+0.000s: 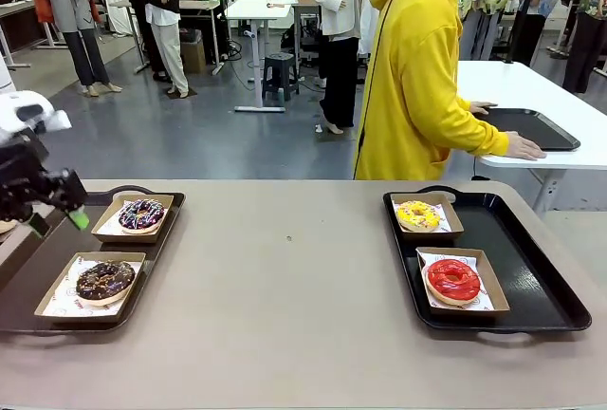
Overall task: Individually package the donuts and arrange them on the tray.
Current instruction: Place the picked Paper togo box on the Handle tray.
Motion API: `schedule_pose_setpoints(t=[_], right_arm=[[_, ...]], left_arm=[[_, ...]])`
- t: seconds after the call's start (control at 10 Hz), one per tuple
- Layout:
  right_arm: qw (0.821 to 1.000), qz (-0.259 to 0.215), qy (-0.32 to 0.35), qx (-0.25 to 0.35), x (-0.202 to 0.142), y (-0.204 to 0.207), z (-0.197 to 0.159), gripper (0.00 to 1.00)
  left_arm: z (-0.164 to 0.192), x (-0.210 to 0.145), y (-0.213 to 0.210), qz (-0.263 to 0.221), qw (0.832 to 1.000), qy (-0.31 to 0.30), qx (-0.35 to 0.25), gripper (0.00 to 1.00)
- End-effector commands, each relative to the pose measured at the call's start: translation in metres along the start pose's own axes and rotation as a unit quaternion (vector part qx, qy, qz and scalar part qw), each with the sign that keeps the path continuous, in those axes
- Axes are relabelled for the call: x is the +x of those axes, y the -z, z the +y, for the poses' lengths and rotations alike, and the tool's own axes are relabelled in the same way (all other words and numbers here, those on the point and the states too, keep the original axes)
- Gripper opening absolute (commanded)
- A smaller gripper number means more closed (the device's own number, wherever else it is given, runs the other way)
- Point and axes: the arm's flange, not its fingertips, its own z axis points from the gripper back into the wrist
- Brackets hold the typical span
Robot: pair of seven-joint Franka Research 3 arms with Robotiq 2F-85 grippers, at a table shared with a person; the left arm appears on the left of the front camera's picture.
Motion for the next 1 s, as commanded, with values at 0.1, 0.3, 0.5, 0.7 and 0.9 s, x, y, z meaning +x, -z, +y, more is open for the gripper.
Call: schedule_pose_setpoints(t=[0.1, 0.3, 0.5, 0.7, 0.9], right_arm=[[1.0, 0.002, -0.003, 0.006, 0.0, -0.001, 0.002, 1.0], [1.0, 0.002, -0.003, 0.006, 0.0, -0.001, 0.002, 1.0], [1.0, 0.002, -0.003, 0.006, 0.0, -0.001, 0.002, 1.0], [1.0, 0.002, -0.003, 0.006, 0.0, -0.001, 0.002, 1.0], [1.0, 0.002, -0.003, 0.006, 0.0, -0.001, 0.002, 1.0]], left_arm=[[0.046, -0.006, -0.054, -0.038, 0.985, -0.022, -0.167, 0.67], [0.093, -0.015, -0.067, -0.087, 0.961, -0.052, -0.256, 0.67], [0.148, -0.014, -0.061, -0.09, 0.936, -0.12, -0.319, 0.67], [0.193, -0.025, -0.045, -0.095, 0.909, -0.166, -0.369, 0.67], [0.229, -0.033, -0.03, -0.072, 0.897, -0.18, -0.398, 0.67]])
